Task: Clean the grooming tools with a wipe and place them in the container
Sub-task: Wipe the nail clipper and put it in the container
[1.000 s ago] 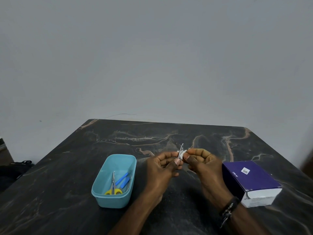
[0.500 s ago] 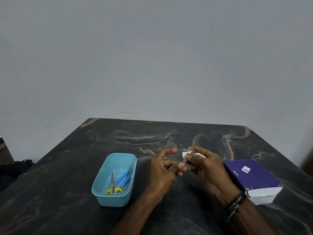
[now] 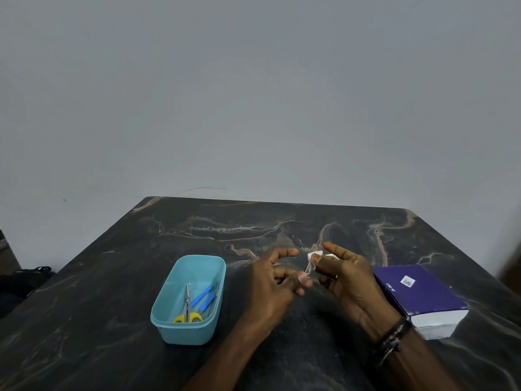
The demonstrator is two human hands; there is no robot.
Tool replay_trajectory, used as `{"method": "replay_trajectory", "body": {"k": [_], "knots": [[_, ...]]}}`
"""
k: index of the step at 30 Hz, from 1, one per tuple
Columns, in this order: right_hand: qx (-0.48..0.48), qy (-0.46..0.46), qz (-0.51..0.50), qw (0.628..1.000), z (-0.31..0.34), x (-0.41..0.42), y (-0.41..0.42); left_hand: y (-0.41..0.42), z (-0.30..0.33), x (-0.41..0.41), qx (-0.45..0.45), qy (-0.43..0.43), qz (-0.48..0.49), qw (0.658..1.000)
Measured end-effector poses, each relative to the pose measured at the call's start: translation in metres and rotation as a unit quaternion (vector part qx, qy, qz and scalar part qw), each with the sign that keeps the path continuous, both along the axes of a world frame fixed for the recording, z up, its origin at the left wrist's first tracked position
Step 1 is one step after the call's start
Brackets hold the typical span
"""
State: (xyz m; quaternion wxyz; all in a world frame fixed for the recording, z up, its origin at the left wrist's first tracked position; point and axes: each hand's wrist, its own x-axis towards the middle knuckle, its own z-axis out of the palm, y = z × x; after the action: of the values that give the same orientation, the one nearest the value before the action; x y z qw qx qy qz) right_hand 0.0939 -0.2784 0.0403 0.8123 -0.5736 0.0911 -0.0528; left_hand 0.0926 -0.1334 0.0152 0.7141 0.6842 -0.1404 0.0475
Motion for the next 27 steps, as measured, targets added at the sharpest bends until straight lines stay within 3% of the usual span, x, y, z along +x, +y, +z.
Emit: {"method": "replay_trajectory", "body": {"k": [7, 16, 27], "knots": [[-0.053, 0.022, 0.092, 0.994, 0.0005, -0.005, 0.0062, 0.005, 0.0, 0.002, -0.007, 0.0, 0.016, 1.0], [0.007, -0.018, -0.003, 1.0, -0.0019, -0.0001, 0.002, -0.0024, -0.0001, -0.0019, -0.006, 0.008, -0.011, 1.0], [-0.076, 0.011, 0.098, 0.992, 0.002, -0.004, 0.0015, 0.001, 0.0007, -0.0019, -0.015, 0.011, 0.013, 1.0]]}}
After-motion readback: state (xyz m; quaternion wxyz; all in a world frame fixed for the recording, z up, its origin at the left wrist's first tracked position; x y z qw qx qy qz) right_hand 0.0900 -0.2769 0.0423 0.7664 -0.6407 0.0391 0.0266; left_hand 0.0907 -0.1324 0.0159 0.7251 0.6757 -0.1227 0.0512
